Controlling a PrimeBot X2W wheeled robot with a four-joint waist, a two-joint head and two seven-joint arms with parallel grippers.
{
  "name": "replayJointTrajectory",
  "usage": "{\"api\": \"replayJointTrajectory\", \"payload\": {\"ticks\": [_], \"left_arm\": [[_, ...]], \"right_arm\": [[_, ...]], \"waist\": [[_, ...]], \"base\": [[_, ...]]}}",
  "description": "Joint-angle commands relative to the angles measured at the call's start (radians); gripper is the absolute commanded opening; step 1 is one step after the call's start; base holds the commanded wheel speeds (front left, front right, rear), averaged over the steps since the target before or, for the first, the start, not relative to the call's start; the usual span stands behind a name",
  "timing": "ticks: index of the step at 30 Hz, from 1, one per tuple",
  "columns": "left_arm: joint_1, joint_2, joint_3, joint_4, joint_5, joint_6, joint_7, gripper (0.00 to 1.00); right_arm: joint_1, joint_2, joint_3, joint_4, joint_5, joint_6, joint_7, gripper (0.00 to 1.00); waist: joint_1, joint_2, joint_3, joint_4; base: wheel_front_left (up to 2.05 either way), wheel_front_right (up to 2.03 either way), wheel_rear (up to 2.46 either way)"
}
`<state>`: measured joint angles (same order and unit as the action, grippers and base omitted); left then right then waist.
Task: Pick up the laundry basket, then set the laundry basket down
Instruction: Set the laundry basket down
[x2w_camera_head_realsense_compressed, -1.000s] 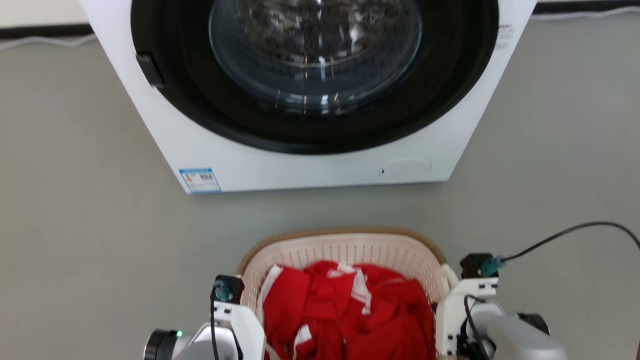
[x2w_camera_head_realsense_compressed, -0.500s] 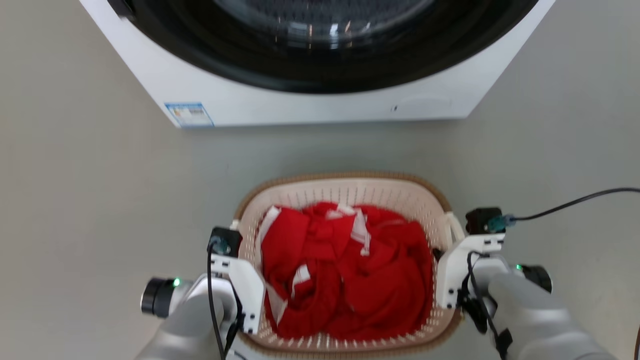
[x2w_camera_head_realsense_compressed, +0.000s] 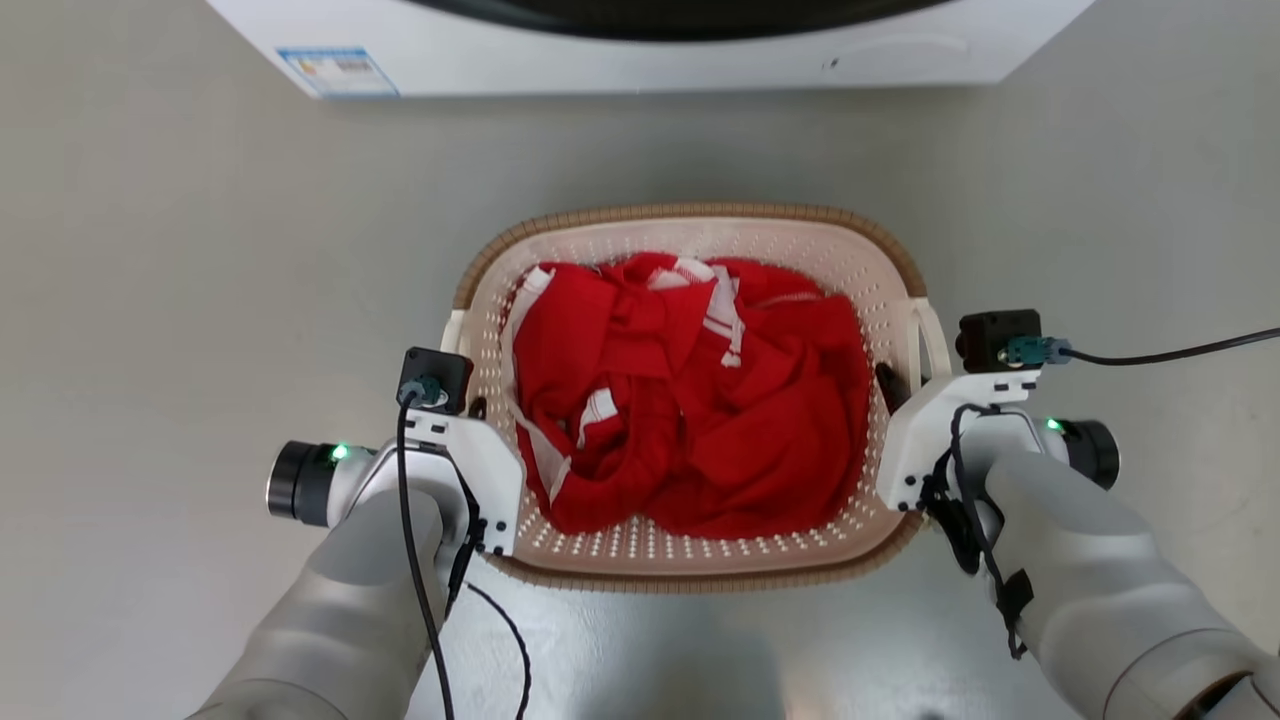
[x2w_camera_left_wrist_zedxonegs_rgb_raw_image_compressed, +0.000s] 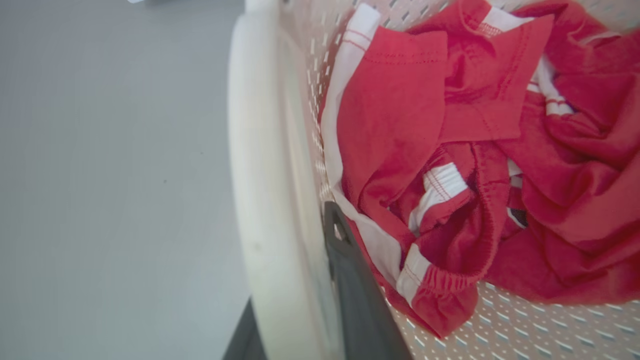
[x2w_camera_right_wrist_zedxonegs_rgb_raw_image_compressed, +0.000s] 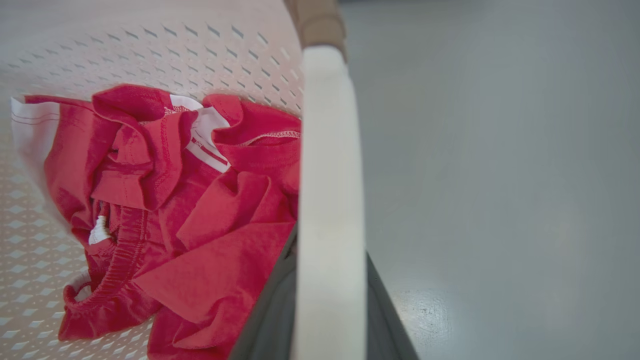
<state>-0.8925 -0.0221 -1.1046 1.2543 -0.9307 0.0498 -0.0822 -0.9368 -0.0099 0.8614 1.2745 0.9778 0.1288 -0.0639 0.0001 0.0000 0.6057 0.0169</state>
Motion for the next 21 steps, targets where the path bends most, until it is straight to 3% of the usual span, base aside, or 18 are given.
{"api": "replayJointTrajectory", "payload": {"ticks": [1, 21], "left_arm": [[-0.013, 0.074, 0.006, 0.032, 0.02, 0.032, -0.016, 0.0], [-0.098, 0.073, 0.002, 0.033, 0.026, 0.035, -0.124, 0.0]], "right_arm": [[0.011, -0.04, -0.005, 0.016, -0.028, 0.002, -0.029, 0.0], [-0.037, -0.045, -0.201, 0.016, -0.239, 0.002, -0.095, 0.0]], "waist": [[0.0, 0.0, 0.041, 0.005], [0.0, 0.0, 0.2, 0.016]], "base": [[0.0, 0.0, 0.0], [0.0, 0.0, 0.0]]}}
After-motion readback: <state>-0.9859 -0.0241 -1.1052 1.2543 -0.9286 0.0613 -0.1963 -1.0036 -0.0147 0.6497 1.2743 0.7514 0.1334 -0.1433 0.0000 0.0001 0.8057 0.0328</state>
